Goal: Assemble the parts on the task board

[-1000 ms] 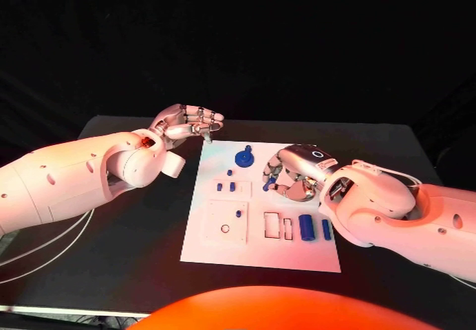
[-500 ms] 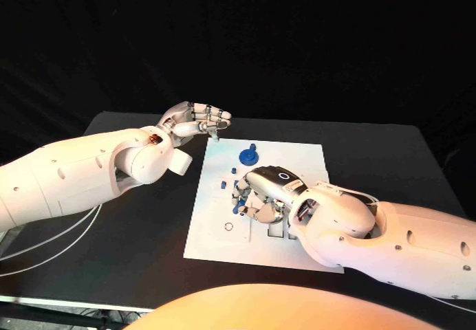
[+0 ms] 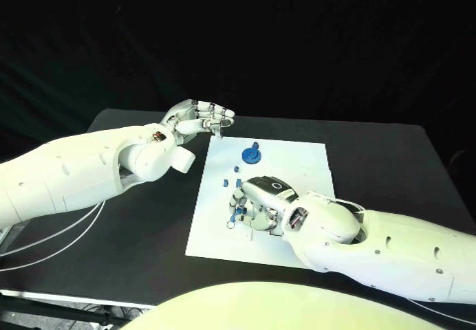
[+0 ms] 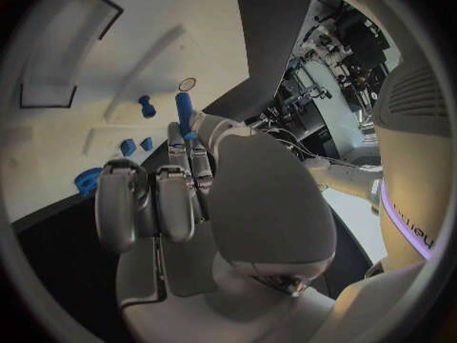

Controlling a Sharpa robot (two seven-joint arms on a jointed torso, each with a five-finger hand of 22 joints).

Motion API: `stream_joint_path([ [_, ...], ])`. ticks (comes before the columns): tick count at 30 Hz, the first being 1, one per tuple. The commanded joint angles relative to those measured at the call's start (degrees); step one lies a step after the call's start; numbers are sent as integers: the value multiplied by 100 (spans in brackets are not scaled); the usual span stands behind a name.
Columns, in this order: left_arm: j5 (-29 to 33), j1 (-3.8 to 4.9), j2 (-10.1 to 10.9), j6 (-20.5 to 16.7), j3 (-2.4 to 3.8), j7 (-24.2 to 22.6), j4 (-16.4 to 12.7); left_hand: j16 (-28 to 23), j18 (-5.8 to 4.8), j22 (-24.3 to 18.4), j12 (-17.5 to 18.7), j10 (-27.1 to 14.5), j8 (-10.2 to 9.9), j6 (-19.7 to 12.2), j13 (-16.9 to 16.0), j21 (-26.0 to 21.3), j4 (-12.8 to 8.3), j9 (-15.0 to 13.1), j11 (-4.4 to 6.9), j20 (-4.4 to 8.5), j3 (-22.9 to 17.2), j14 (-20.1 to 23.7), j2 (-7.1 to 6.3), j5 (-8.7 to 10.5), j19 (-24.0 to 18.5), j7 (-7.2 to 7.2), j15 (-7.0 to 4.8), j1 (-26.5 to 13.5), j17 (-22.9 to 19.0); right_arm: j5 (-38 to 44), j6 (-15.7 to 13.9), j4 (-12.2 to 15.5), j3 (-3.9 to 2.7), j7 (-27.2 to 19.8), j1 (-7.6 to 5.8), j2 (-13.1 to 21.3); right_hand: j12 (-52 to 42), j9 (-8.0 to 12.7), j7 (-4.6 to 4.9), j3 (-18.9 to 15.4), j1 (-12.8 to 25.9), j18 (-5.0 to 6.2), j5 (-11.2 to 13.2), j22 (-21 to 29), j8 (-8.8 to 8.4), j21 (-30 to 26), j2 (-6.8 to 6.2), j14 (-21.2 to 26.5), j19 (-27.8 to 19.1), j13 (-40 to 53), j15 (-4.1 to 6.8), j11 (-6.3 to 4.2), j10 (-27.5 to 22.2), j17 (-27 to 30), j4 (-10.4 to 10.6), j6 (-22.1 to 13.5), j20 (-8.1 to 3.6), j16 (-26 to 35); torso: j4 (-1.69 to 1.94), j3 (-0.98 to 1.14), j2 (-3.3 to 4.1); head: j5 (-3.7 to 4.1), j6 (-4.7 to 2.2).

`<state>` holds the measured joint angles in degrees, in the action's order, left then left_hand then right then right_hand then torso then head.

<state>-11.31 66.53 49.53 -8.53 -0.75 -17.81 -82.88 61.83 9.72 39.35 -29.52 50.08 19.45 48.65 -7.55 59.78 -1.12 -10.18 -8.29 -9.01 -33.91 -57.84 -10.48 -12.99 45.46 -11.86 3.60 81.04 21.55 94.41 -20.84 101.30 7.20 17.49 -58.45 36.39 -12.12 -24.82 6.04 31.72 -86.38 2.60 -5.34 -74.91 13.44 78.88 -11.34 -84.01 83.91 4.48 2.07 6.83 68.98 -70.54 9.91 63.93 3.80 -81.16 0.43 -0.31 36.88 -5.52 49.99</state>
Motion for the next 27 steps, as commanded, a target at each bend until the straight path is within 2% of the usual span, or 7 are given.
stream_joint_path([
  [1,40,4,-8,89,4,-35,-17,-20,89,-5,-20,-42,15,-14,5,-21,1,5,-3,-9,22,15,45,-25,-37,-17,10,9,-5,93,0,-35,4,-81,31,-44,-13,-8,41,299,60,-61,-25,-1205,19,-19,-3,-239,367,289,24,-475,515,-4,-262,-6,-40,28,-5,-3,3,-11,1],
  [7,40,4,-9,94,4,-31,-19,-20,89,-5,-20,-42,15,-14,5,-21,1,5,-3,-9,22,15,45,-25,-37,-17,10,9,-5,93,20,-71,15,-84,85,-104,-13,-8,41,299,60,-61,-25,-1205,19,-19,-3,-239,367,289,24,-475,515,-4,-262,-6,-40,28,-5,1,3,-16,1],
  [14,40,4,-4,93,3,-25,-17,-20,89,-5,-20,-42,15,-14,5,-21,1,5,-3,-9,22,15,45,-25,-37,-17,10,9,-5,93,64,-94,22,-77,114,-129,-4,-14,43,308,71,-59,-39,-1203,21,-30,-5,-238,365,294,23,-473,519,5,-272,-8,-39,33,-7,-6,-7,-22,1],
  [27,40,4,11,95,3,-20,-23,-20,89,-5,-20,-42,15,-14,5,-21,1,5,-3,-9,22,15,45,-25,-37,-17,10,9,-5,222,310,-201,45,137,140,-189,8,-21,45,319,85,-56,-55,-1200,23,-46,-7,-235,361,300,22,-472,521,22,-286,-13,-38,42,2,-11,-4,-7,1],
])
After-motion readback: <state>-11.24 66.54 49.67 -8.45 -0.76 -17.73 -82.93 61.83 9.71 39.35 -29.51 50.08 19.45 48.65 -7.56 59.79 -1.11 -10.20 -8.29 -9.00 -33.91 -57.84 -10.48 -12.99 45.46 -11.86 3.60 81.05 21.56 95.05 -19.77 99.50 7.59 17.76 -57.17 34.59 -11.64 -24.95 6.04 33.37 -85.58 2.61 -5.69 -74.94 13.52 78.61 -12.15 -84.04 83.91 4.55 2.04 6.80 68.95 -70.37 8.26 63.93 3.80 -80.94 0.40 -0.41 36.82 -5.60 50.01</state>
